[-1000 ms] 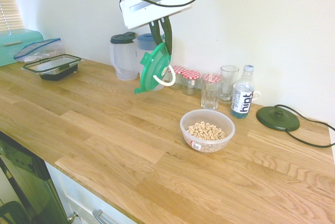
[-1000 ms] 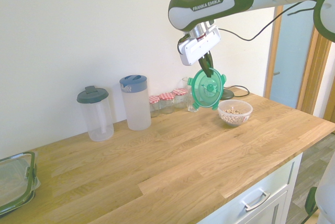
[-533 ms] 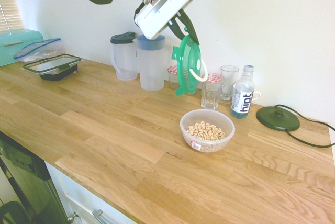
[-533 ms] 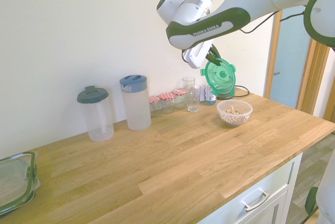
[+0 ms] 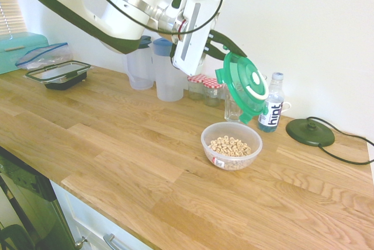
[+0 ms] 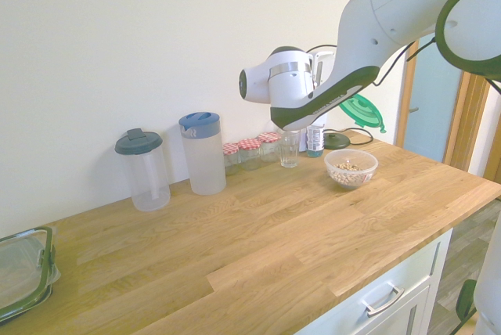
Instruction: Cover the lid of food container
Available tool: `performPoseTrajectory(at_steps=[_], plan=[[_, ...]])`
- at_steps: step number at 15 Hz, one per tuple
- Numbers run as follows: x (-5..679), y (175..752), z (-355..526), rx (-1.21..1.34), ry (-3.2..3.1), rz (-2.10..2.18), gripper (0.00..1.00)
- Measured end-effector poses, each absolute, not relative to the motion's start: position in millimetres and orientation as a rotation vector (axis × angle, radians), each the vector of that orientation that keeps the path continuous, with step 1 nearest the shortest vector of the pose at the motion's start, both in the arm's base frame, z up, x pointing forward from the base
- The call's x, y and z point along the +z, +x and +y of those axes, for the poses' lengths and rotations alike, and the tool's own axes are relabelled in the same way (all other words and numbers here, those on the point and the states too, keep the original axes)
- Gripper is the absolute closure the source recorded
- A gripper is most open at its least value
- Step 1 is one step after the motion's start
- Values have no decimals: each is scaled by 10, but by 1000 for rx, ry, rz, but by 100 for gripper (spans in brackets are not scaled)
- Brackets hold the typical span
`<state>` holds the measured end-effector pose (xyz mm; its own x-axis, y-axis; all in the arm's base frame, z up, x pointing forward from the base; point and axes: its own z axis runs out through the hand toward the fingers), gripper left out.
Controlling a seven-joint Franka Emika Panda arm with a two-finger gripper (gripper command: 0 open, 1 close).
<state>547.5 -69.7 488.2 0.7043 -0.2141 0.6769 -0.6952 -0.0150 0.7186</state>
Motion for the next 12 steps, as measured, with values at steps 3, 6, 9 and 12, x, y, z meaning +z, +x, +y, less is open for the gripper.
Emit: performPoseTrajectory(at_steps=[3, 6, 9, 12], plan=[[4551, 5587, -701, 456, 1540, -739, 100], [4211, 5670, -621, 467, 1524, -723, 100], [4078, 5624, -610, 428, 1459, -730, 100], [3957, 5548, -602, 380, 1437, -726, 100]])
